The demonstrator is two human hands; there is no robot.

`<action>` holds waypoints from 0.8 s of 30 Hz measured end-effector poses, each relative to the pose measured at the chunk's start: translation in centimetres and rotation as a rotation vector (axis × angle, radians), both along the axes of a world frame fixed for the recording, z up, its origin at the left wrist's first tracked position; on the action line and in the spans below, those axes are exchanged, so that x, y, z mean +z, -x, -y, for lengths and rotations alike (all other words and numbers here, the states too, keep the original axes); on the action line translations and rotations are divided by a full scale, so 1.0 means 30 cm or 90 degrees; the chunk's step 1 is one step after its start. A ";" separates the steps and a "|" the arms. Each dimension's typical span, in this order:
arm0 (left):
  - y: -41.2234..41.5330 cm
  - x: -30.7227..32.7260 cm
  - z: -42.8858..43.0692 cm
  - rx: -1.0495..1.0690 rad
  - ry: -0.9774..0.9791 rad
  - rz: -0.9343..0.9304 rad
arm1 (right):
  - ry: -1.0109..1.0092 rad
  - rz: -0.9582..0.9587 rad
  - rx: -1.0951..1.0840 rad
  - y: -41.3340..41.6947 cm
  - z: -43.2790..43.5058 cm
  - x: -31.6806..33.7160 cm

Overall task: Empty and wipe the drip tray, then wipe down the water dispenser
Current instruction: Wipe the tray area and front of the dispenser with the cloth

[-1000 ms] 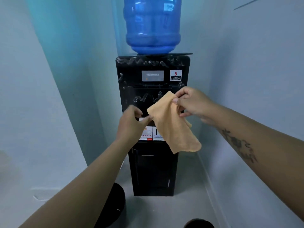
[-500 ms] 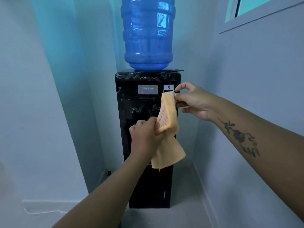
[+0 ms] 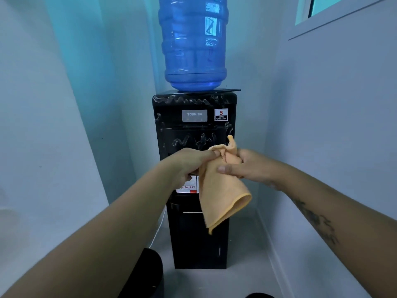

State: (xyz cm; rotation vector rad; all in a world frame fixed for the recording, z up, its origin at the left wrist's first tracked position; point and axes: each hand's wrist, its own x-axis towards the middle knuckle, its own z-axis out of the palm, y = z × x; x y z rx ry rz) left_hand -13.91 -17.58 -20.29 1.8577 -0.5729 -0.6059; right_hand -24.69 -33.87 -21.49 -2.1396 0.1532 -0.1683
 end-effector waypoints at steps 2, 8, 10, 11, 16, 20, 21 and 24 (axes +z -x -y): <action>-0.007 -0.005 -0.025 0.039 -0.015 0.096 | -0.030 0.051 -0.043 -0.002 0.006 -0.005; -0.029 -0.064 -0.098 -0.127 -0.013 0.506 | -0.238 -0.010 -0.057 0.004 0.029 0.015; -0.044 -0.086 -0.071 -0.140 -0.015 0.573 | -0.322 -0.039 -0.039 -0.023 0.005 0.010; -0.054 -0.098 -0.057 -0.128 0.004 0.583 | -0.357 -0.042 -0.030 -0.036 -0.008 0.002; -0.160 -0.134 -0.028 -0.068 0.051 0.573 | -0.275 0.021 -0.046 -0.128 -0.015 -0.027; -0.245 -0.132 -0.012 -0.036 0.086 0.421 | -0.279 0.085 0.003 -0.220 -0.027 -0.044; -0.274 -0.122 -0.011 -0.040 0.096 0.403 | -0.269 0.107 -0.003 -0.254 -0.035 -0.045; -0.351 -0.071 -0.020 -0.087 0.069 0.399 | -0.240 0.175 -0.066 -0.325 -0.039 -0.045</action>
